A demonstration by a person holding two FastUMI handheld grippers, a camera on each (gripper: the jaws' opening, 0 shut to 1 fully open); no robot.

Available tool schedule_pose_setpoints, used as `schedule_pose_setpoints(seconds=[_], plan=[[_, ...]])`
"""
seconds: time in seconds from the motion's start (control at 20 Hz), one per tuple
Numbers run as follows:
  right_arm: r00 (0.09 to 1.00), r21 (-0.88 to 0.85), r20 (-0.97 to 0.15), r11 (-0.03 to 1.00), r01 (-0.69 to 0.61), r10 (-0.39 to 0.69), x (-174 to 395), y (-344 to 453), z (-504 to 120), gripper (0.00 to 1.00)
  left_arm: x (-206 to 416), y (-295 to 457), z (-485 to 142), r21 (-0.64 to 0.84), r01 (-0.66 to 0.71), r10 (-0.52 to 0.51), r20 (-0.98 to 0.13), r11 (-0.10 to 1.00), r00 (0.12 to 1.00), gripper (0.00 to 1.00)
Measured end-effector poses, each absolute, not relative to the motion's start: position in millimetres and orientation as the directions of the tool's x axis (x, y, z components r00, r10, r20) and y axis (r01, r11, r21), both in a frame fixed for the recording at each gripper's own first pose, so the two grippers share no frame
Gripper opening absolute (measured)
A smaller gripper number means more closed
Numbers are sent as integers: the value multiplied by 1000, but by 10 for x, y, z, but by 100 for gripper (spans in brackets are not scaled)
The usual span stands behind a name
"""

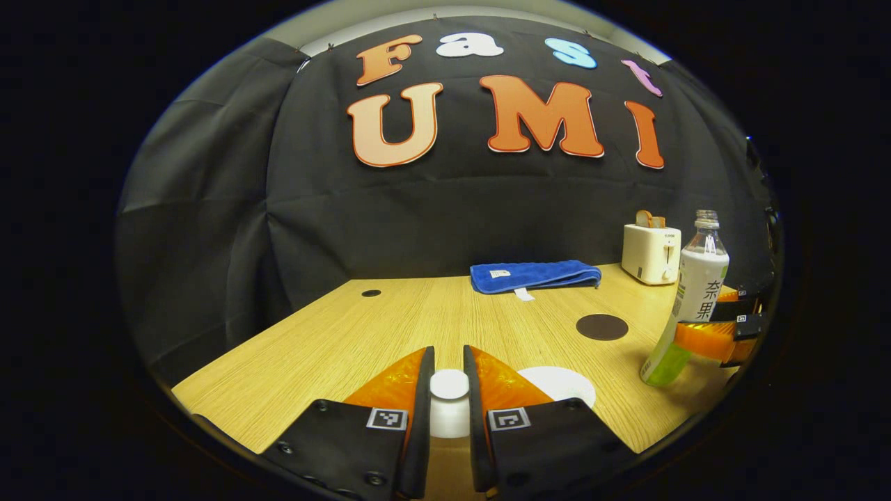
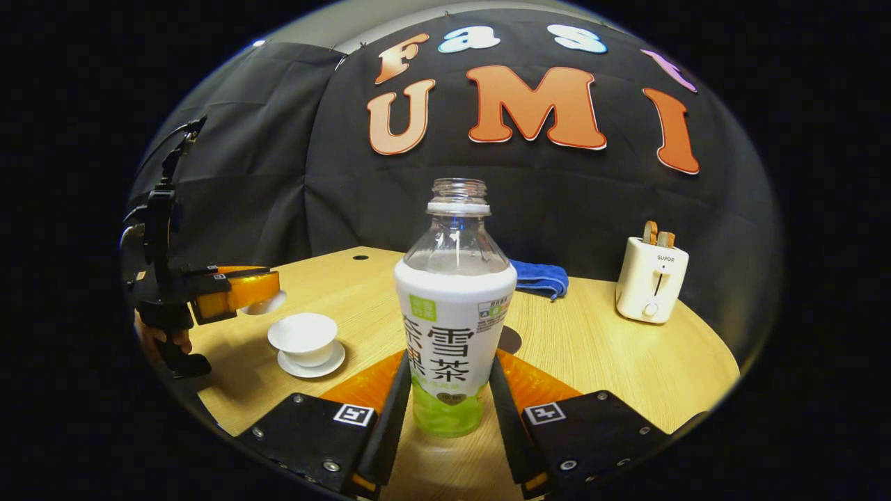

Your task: Open the teacup lid with one hand, grasp the water bottle and pour water into the teacup with the other hand; after pouring, place the water bottle on the coaster and then close the teacup lid.

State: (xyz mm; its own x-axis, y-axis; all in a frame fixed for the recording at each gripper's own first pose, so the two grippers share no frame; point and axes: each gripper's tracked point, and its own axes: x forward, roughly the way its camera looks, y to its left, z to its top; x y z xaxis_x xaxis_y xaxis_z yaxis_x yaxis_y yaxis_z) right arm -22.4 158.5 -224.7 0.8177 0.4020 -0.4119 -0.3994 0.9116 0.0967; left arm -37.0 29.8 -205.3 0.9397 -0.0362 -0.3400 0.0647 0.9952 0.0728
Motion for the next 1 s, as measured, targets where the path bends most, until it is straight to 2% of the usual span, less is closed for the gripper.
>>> schedule_pose_setpoints(seconds=[0.15, 0.35, 0.4, 0.45, 1.0], plan=[[826, 26, -418, 914, -405, 378, -172, 1563, -2199, 64, -383, 342, -2046, 75, 58, -29, -337, 996, 941, 28], [860, -149, -409, 908, -391, 303, -59, 1501, -2121, 64, -423, 534, -2045, 80, 35, -6, -335, 996, 942, 28], [866, -192, -406, 899, -393, 292, -39, 1504, -2104, 59, -434, 579, -2051, 80, 30, -1, -337, 996, 942, 28], [873, -236, -399, 889, -393, 280, -16, 1505, -2079, 63, -447, 622, -2055, 81, 23, 6, -337, 996, 941, 28], [904, -617, -355, 667, -417, 236, 185, 1554, -1980, 62, -485, 917, -2083, 97, -6, 38, -333, 995, 942, 28]])
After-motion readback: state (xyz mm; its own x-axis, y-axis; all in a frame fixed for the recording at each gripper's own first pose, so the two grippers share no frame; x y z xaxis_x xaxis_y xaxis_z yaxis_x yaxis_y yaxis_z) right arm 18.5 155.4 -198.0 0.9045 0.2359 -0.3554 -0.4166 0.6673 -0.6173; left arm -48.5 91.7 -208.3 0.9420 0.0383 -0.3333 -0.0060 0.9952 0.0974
